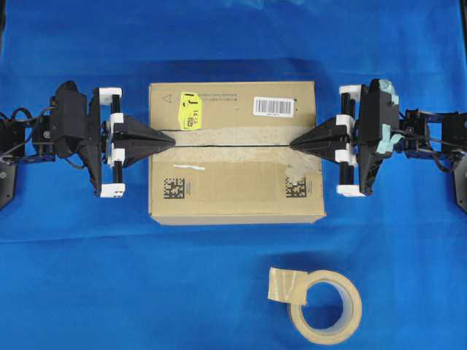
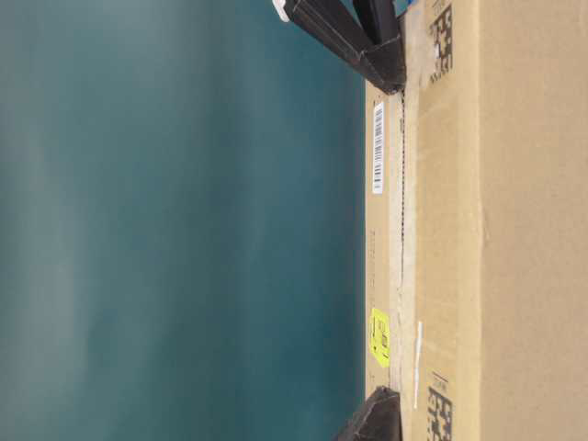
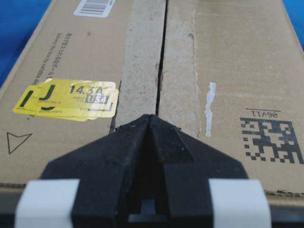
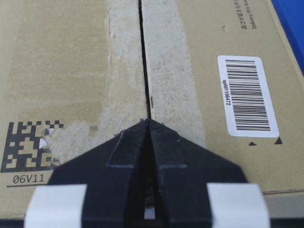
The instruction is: Close the cardboard box.
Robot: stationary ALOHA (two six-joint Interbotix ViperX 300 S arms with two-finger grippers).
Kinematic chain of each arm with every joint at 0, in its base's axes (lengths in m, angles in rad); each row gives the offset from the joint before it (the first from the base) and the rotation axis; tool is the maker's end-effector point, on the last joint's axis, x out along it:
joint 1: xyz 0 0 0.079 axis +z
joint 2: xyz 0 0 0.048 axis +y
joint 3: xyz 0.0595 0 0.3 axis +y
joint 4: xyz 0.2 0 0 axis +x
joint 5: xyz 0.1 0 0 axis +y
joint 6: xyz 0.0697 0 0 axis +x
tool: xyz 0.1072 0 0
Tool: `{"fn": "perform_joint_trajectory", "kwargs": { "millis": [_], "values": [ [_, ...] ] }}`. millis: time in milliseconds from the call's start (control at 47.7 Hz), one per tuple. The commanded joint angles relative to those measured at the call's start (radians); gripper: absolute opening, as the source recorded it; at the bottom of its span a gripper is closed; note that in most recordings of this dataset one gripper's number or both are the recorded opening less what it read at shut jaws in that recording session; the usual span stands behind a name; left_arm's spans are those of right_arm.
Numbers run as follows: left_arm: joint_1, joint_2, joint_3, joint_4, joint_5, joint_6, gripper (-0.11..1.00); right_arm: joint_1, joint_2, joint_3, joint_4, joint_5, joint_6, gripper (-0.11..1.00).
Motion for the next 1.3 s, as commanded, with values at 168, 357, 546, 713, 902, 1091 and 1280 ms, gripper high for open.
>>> {"fn": "perform_joint_trajectory", "kwargs": {
  "millis": [168, 357, 546, 713, 902, 1091, 1280],
  "values": [
    [0.002, -0.005, -0.005, -0.002, -0.006, -0.002, 0.00, -0.008, -0.003, -0.006, 0.003, -0.003, 0.002, 0.01],
    [-0.006, -0.005, -0.005, -0.002, -0.006, -0.002, 0.00, -0.008, -0.003, -0.008, 0.003, -0.003, 0.002, 0.00],
    [-0.020, -0.005, -0.006, 0.000, -0.017, -0.002, 0.00, -0.008, -0.003, -0.009, 0.003, -0.005, 0.002, 0.00],
    [-0.028, -0.005, -0.003, -0.002, -0.017, -0.002, 0.00, -0.008, -0.003, -0.009, 0.003, -0.005, 0.002, 0.01],
    [-0.028, -0.005, -0.005, -0.002, -0.012, -0.002, 0.00, -0.008, -0.003, -0.011, 0.003, -0.005, 0.002, 0.01],
    [-0.026, -0.005, -0.005, -0.002, -0.012, -0.002, 0.00, -0.006, -0.003, -0.011, 0.003, -0.005, 0.002, 0.01],
    [-0.020, -0.005, -0.008, -0.002, -0.012, -0.002, 0.00, -0.005, -0.003, -0.011, 0.003, -0.005, 0.002, 0.01]
  ]
}}
